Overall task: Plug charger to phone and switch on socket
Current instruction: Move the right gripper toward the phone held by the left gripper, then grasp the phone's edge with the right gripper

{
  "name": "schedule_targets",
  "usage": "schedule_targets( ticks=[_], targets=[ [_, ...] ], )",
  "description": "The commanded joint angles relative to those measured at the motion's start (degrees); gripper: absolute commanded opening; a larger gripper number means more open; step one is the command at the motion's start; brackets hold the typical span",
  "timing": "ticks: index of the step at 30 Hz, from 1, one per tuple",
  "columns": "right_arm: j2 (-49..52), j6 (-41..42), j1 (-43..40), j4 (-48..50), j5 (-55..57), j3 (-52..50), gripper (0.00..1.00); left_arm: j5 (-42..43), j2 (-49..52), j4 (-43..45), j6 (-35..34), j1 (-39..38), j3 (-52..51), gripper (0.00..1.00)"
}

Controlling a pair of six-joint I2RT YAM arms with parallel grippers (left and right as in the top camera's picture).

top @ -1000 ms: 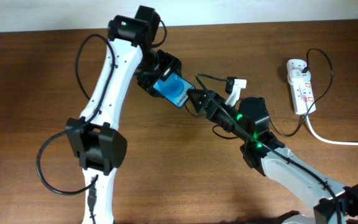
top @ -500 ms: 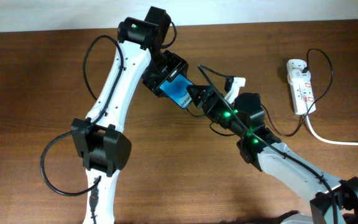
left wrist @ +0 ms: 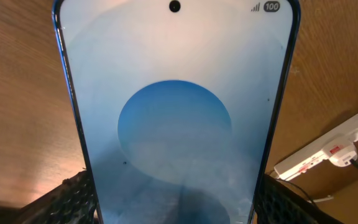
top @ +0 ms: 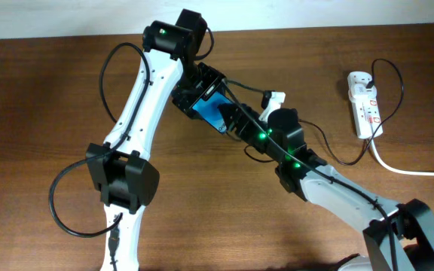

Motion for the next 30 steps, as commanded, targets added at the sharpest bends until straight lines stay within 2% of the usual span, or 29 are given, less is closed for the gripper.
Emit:
schedule_targets(
  ticks=[1,5,16,21,30],
  targets=[
    [0.3,-0.9,0.4,0.2,0.9,2.1,0.61,-0.2,-0.1,-0.1,-1.0,0.0,1.2,0.0],
    [0.7,-0.9,1.1,0.3,1.1,2.1,0.56,-0.2,-0.1,-0.1,-1.6,-0.3,1.2,0.0],
    [1.3,-0.9,2.6,0.4,2.8,2.1,0.53,-0.3,-0.1,-0.1,-1.8,-2.1,1.2,0.0],
    [1.3,-0.9,2.6,0.4,3.0,2.1,0.45,-0.3,-0.1,-0.6,-1.8,-2.4,1.2,0.0],
    [1.3,-0.9,2.6,0.4,3.0,2.1,0.4,-0.3,-0.1,-1.0,-1.8,-2.4,1.2,0.0]
  ],
)
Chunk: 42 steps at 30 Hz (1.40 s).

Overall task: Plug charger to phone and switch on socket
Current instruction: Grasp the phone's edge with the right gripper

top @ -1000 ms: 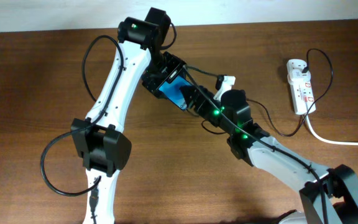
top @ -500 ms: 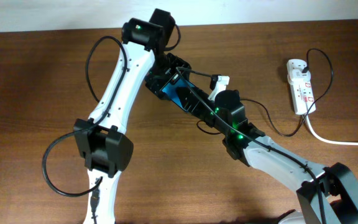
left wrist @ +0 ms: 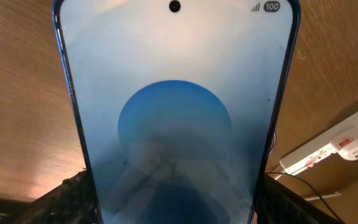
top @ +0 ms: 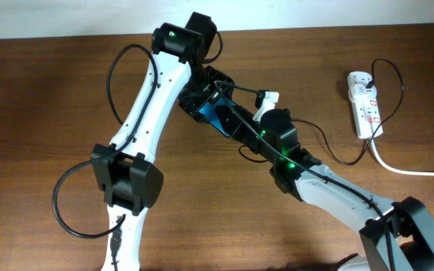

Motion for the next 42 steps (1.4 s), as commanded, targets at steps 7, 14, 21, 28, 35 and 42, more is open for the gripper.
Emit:
schedule_targets(
  ticks=[7,14,21,28,35,42],
  targets=[
    [0.4,-0.4,0.4,0.4,-0.1,1.0,0.38,-0.3,-0.1,-0.7,-0.5,-0.1,1.2,0.0],
    [0.4,-0.4,0.4,0.3,-0.7,1.0,0.32,-0.1,-0.1,-0.7,-0.5,-0.1,1.2,0.0],
    [0.4,-0.4,0.4,0.3,-1.1,1.0,0.25,-0.1,-0.1,-0.7,-0.5,-0.1,1.2,0.0],
    [0.4,-0.4,0.4,0.4,-1.1,1.0,0.17,0.8,-0.1,-0.7,-0.5,-0.1,1.2,0.0],
    [0.4,-0.4,0.4,0.4,-1.1,1.0,0.14,0.8,-0.1,-0.7,-0.5,-0.1,1.2,0.0],
    [0.4,-0.4,0.3,1.2,-1.0,1.0,0.04,0.8,-0.1,-0.8,-0.5,-0.1,1.2,0.03]
  ],
)
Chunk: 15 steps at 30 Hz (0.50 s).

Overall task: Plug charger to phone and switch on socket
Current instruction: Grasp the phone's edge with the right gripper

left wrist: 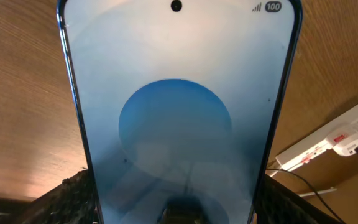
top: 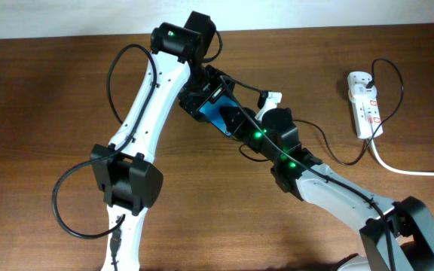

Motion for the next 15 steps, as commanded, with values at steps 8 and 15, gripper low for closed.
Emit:
schedule_targets(
  ticks=[8,15],
  targets=[
    [0.4,-4.9,0.7,2.7,-1.0,1.0,0.04,-0.2,-0.1,-0.9,-0.6,-0.2,1.0,0.64],
    [0.4,-5.0,0.7,2.7,-1.0,1.0,0.04,-0.2,-0.1,-0.9,-0.6,-0.2,1.0,0.94]
  ],
)
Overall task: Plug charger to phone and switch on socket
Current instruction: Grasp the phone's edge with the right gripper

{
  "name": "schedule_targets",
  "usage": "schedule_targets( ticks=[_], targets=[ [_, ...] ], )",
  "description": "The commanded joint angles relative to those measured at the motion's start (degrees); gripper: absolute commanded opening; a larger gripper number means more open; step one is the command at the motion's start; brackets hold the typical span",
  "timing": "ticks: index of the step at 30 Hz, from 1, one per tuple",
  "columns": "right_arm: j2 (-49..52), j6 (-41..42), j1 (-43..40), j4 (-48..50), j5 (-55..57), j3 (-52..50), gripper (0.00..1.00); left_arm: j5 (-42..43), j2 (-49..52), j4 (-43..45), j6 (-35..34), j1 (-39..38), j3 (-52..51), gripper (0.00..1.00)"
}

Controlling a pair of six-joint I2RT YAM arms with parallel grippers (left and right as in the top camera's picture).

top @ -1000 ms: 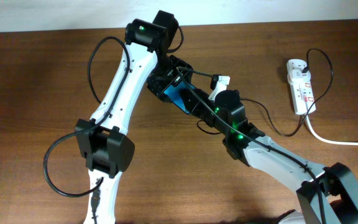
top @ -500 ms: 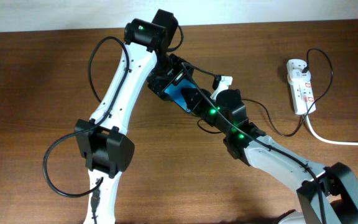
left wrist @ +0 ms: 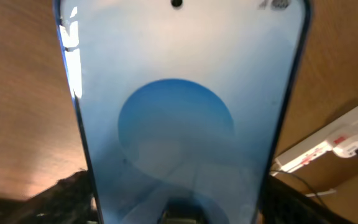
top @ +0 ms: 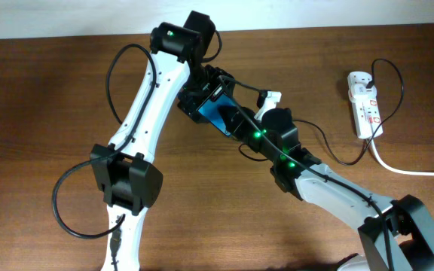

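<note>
A blue phone [top: 218,114] with its screen lit is held off the table by my left gripper [top: 204,98], which is shut on its sides. In the left wrist view the phone [left wrist: 176,93] fills the frame, and dark fingers [left wrist: 61,199] show at both lower corners. My right gripper [top: 236,125] sits at the phone's lower right end; its jaws are hidden among the dark parts. A thin black charger cable [top: 345,159] runs from the white power strip [top: 366,105] toward the right arm. The connector itself does not show.
The power strip [left wrist: 328,144] lies at the table's right side with a plug in its far end. A thick white cord [top: 417,172] leaves it to the right. A small white part [top: 271,98] sticks up beside the right wrist.
In the left wrist view the phone has shifted slightly, its status icons now at the top edge, and the picture is blurred. The overhead view shows both arms almost where they were.
At first my left gripper held the phone over the table's middle with the right gripper at its lower end. A second later both had moved a little toward the far right. A dark reflection then appeared at the screen's bottom, and it remains now.
</note>
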Motion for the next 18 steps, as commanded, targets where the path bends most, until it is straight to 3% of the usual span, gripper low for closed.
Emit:
schedule_targets(
  ticks=[1,10,16,18],
  targets=[
    [-0.1,-4.1,0.7,1.2,-0.7,1.0,0.04,0.0,-0.1,-0.7,-0.4,-0.3,0.9,0.96],
    [-0.1,-5.7,-1.0,-1.2,-0.8,1.0,0.04,0.0,-0.1,-0.6,0.5,-0.3,0.9,0.99],
    [-0.2,-6.1,-6.3,-1.4,-4.2,1.0,0.04,1.2,-0.1,1.2,7.2,-0.1,0.9,0.99],
    [-0.2,-7.2,-8.0,-1.4,-6.2,1.0,0.04,4.8,-0.1,3.3,14.3,0.3,0.9,0.99]
  ],
)
